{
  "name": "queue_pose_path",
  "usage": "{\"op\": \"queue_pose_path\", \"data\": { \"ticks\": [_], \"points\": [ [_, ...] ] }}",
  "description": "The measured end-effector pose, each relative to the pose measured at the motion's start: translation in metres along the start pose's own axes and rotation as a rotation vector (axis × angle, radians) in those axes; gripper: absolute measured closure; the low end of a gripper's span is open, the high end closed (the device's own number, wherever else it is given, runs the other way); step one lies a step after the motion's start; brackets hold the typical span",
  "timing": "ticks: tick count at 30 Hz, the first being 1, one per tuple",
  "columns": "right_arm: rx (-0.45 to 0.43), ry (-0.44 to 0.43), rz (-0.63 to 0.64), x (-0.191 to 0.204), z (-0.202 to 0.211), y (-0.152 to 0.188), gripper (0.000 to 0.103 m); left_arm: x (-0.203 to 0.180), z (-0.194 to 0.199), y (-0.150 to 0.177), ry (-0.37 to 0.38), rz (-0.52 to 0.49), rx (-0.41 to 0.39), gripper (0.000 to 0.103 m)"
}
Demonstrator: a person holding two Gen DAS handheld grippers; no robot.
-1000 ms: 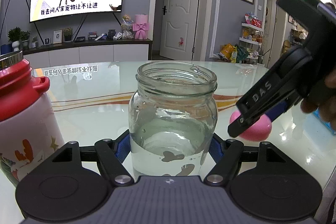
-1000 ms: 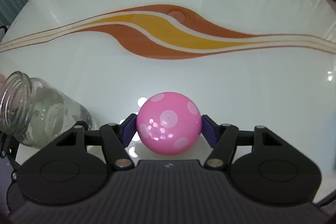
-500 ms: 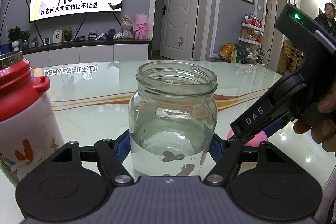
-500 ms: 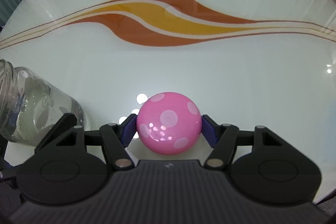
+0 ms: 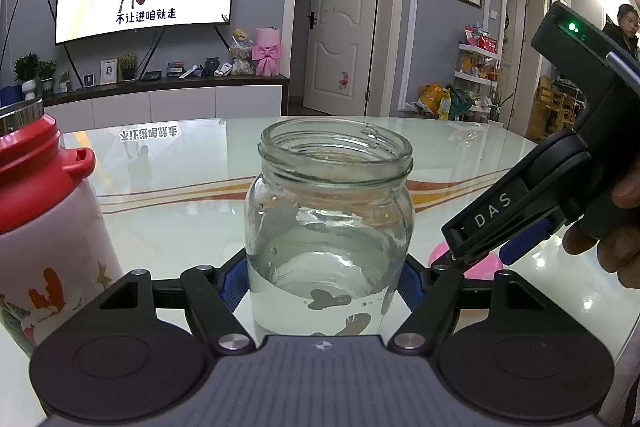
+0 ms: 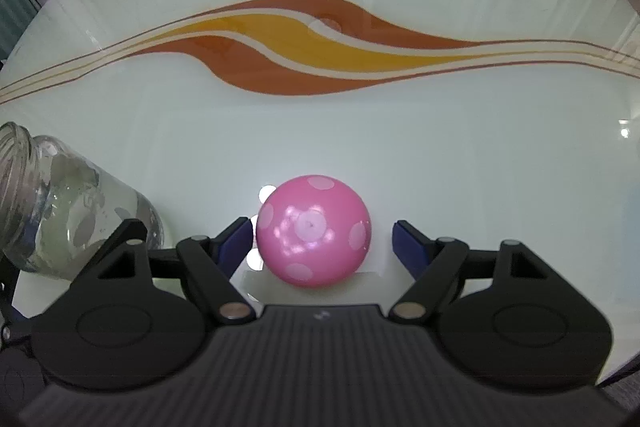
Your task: Unscrew bottle cap and pour
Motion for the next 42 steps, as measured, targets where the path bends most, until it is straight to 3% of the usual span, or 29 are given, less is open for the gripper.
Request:
{"op": "queue_pose_path", "data": {
  "ticks": [8,17,27,42],
  "points": [
    [-0.039,0.004,-0.007,-0.002,0.013,0.002,0.023,0.001,0.001,-0.002,-0.003,0.005,0.008,0.026],
    [-0.112,0.029,-0.001,0.009,0.042,0.013,0.019,0.002,0.015,-0.008,-0.009,-0.018,-0.006,0.017],
    [-0.215,0.045,-0.018,0.015,0.078,0.036,0.015,0.001,0.044,-0.012,-0.008,-0.072,0.009,0.001],
    [-0.366,0.030,-0.021,0.041,0.126,0.068,0.009,0.000,0.111,-0.019,-0.040,-0.108,-0.017,0.000]
  ]
}}
Point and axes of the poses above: each gripper's, at about its wrist camera, not at the fingertips, and z roughly against the way its jaws point, x to its left, y to its underside, the point moved 10 cm from there along -z, roughly the way its jaws point
